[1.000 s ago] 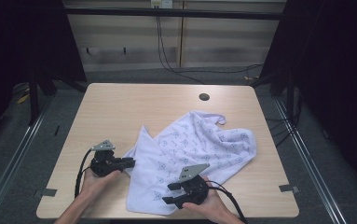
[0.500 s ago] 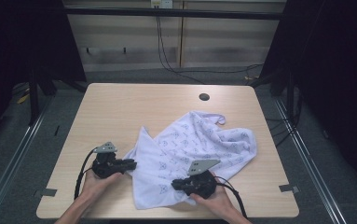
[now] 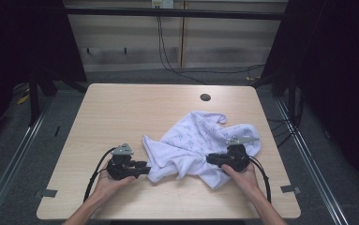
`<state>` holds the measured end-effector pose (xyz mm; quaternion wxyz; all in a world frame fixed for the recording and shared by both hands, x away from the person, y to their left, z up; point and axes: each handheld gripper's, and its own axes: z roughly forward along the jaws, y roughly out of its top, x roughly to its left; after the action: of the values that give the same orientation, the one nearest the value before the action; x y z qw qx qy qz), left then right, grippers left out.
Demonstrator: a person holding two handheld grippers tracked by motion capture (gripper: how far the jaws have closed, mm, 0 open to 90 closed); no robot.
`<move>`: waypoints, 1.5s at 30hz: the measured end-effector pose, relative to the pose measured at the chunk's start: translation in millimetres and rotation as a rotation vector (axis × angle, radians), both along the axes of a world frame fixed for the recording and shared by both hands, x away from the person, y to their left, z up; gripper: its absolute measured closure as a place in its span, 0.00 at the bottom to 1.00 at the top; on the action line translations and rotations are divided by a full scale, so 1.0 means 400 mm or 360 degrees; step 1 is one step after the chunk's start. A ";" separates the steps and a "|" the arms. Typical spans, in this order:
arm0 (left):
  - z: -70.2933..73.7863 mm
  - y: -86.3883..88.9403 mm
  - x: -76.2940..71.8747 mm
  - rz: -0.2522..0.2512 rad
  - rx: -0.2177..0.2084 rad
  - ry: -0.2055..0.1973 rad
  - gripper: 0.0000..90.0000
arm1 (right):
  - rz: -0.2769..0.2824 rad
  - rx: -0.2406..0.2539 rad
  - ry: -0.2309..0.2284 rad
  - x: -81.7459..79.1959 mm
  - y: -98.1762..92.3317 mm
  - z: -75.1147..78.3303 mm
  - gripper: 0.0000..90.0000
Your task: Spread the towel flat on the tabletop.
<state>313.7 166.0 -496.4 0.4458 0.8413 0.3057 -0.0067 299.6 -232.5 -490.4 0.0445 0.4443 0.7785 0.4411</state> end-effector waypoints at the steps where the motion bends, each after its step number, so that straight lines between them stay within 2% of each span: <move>1: 0.004 -0.009 0.002 -0.0003 -0.0026 -0.0002 0.70 | -0.0030 -0.0032 -0.0010 0.008 -0.007 -0.003 0.77; 2: 0.007 -0.017 0.003 -0.0006 -0.0039 -0.0010 0.70 | -0.0069 -0.0088 -0.0031 0.012 -0.013 0.005 0.71; 3: 0.010 -0.024 0.003 -0.0025 -0.0044 -0.0009 0.70 | -0.0069 -0.0088 -0.0031 0.012 -0.013 0.005 0.71; 4: 0.011 -0.029 0.002 -0.0035 -0.0052 -0.0010 0.69 | -0.0088 -0.0101 -0.0078 0.006 -0.014 0.019 0.69; 6: 0.014 -0.036 -0.003 -0.0048 -0.0070 -0.0011 0.69 | -0.0065 -0.0048 -0.0137 -0.009 -0.015 0.046 0.67; 8: 0.012 -0.043 -0.009 -0.0084 -0.0038 -0.0010 0.70 | -0.0043 0.0009 -0.0188 -0.032 -0.008 0.072 0.67; 10: 0.002 -0.050 -0.014 -0.0089 0.0012 0.0003 0.72 | 0.0080 0.0053 -0.0218 -0.061 0.016 0.084 0.72; 11: -0.003 -0.051 -0.015 -0.0103 0.0045 0.0007 0.72 | 0.0119 0.0038 -0.0227 -0.078 0.034 0.085 0.74; 13: -0.012 -0.054 -0.015 -0.0109 0.0096 -0.0006 0.73 | 0.0249 0.0066 -0.0192 -0.105 0.073 0.081 0.79; 15: -0.017 -0.051 -0.011 -0.0106 0.0100 0.0004 0.74 | 0.0385 0.0076 -0.0165 -0.131 0.115 0.070 0.82; 17: -0.016 -0.049 -0.011 -0.0104 0.0110 -0.0008 0.75 | 0.0468 0.0085 -0.0125 -0.146 0.147 0.057 0.81; 18: -0.015 -0.049 -0.012 -0.0105 0.0115 -0.0008 0.75 | 0.0525 0.0061 -0.0103 -0.153 0.169 0.045 0.78; 20: -0.016 -0.048 -0.011 -0.0099 0.0114 -0.0008 0.76 | 0.0584 0.0003 -0.0097 -0.156 0.199 0.026 0.72; 24: -0.015 -0.043 -0.012 -0.0091 0.0121 -0.0016 0.75 | 0.0630 -0.0083 -0.0105 -0.139 0.239 -0.004 0.66; 27: -0.016 -0.034 -0.011 -0.0075 0.0112 -0.0010 0.75 | 0.0673 -0.0138 -0.0080 -0.133 0.256 -0.025 0.63; 28: -0.016 -0.031 -0.011 -0.0075 0.0111 -0.0007 0.75 | 0.0685 -0.0153 -0.0110 -0.136 0.257 -0.032 0.63; 30: -0.017 -0.028 -0.010 -0.0068 0.0107 -0.0007 0.75 | 0.0686 -0.0144 -0.0117 -0.142 0.257 -0.035 0.62; 31: -0.017 -0.027 -0.010 -0.0069 0.0107 -0.0008 0.75 | 0.0729 -0.0183 -0.0189 -0.156 0.260 -0.037 0.63; 32: -0.017 -0.026 -0.010 -0.0066 0.0107 -0.0007 0.75 | 0.0729 -0.0183 -0.0189 -0.156 0.260 -0.037 0.63; 34: -0.017 -0.026 -0.011 -0.0063 0.0110 -0.0009 0.75 | 0.0753 -0.0203 -0.0248 -0.173 0.261 -0.040 0.64; 36: -0.017 -0.026 -0.010 -0.0062 0.0110 -0.0010 0.75 | 0.0774 -0.0232 -0.0292 -0.185 0.261 -0.039 0.75; 38: -0.017 -0.025 -0.010 -0.0059 0.0113 -0.0010 0.75 | 0.0789 -0.0214 -0.0275 -0.190 0.259 -0.039 0.87; 40: -0.016 -0.024 -0.009 -0.0059 0.0118 -0.0016 0.75 | 0.0796 -0.0219 -0.0244 -0.193 0.260 -0.036 0.94; 43: -0.016 -0.024 -0.015 -0.0073 0.0129 -0.0037 0.75 | 0.0772 -0.0180 -0.0130 -0.182 0.255 -0.030 0.95; 45: -0.016 -0.020 -0.020 -0.0101 0.0136 -0.0046 0.77 | 0.0745 -0.0092 -0.0110 -0.175 0.237 -0.012 0.95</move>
<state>305.7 158.1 -502.7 0.4134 0.8688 0.2724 0.0042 229.6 -137.8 -495.3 -0.0195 0.2350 0.8705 0.4320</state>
